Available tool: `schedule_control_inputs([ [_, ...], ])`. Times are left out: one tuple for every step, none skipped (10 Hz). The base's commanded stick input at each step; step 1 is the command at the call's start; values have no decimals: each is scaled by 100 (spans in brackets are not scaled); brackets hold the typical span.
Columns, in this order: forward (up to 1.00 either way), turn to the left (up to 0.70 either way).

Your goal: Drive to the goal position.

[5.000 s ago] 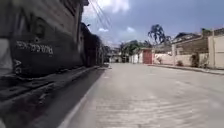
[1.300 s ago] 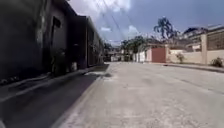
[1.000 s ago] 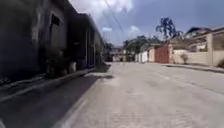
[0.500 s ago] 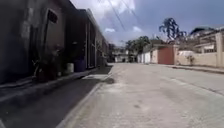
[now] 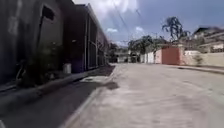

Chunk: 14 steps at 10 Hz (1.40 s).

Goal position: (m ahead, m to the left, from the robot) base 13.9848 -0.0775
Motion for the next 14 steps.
schedule_control_inputs([
  [100,-19],
  [100,0],
  [100,0],
  [100,0],
  [100,0],
  [100,0],
  [100,0],
  [100,0],
  [100,0],
  [100,0],
  [100,0],
  [100,0],
  [100,0],
  [100,0],
])
